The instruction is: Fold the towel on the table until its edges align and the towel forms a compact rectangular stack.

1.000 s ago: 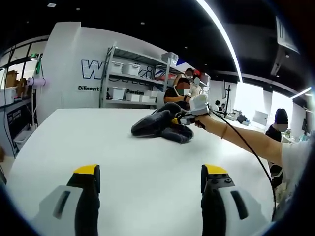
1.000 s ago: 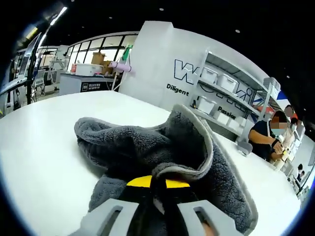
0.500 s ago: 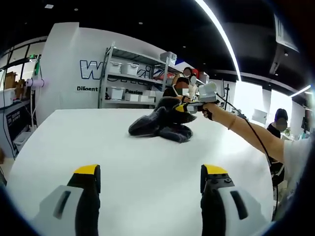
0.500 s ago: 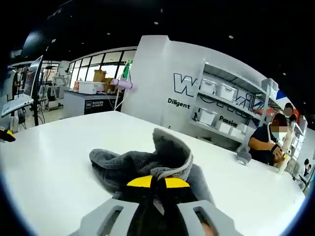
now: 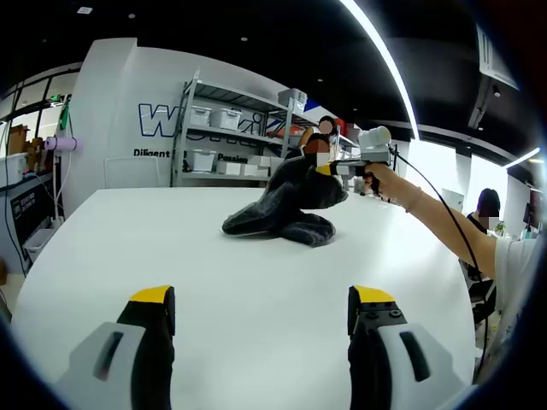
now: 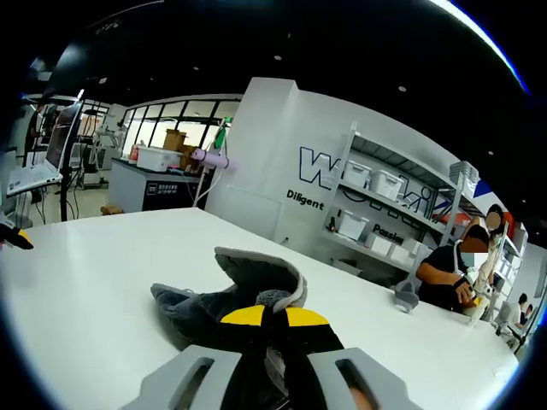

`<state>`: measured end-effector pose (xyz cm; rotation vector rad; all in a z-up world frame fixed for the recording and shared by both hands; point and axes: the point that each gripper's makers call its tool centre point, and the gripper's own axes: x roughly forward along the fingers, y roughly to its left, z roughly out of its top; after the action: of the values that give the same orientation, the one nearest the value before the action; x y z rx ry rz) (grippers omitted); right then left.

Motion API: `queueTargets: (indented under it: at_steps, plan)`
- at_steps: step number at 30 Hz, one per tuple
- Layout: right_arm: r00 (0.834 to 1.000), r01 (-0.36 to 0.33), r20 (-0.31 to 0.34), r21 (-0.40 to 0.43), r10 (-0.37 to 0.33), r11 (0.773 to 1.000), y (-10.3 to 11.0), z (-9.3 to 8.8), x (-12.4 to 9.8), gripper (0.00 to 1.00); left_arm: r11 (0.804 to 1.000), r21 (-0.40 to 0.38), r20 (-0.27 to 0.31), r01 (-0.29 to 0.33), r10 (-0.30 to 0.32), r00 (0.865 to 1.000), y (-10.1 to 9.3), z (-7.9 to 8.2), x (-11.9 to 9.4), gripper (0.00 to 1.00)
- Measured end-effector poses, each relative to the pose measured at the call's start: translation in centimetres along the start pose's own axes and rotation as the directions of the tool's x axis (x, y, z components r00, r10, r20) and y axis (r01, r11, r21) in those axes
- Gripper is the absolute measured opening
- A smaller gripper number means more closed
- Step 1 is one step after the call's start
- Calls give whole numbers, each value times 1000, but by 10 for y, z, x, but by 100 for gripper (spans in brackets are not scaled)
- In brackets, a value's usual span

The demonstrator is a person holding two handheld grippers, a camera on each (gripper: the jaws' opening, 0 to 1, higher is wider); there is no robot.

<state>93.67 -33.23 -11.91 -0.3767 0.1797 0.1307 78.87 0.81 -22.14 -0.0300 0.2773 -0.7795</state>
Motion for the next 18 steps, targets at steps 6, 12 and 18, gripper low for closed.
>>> queueTargets:
  at_steps: [6, 12, 18]
  plan:
    - [998, 22, 53, -19, -21, 1000, -8, 21, -15, 6, 1000, 4, -2, -6, 6, 1000, 0, -1, 0, 88]
    - [993, 57, 108, -74, -49, 996, -13, 45, -32, 6, 1000, -1, 3, -9, 9, 1000, 1, 0, -2, 87]
    - [985, 60, 167, -90, -44, 994, -9, 67, -49, 6, 1000, -3, -2, -13, 13, 1000, 3, -1, -2, 87]
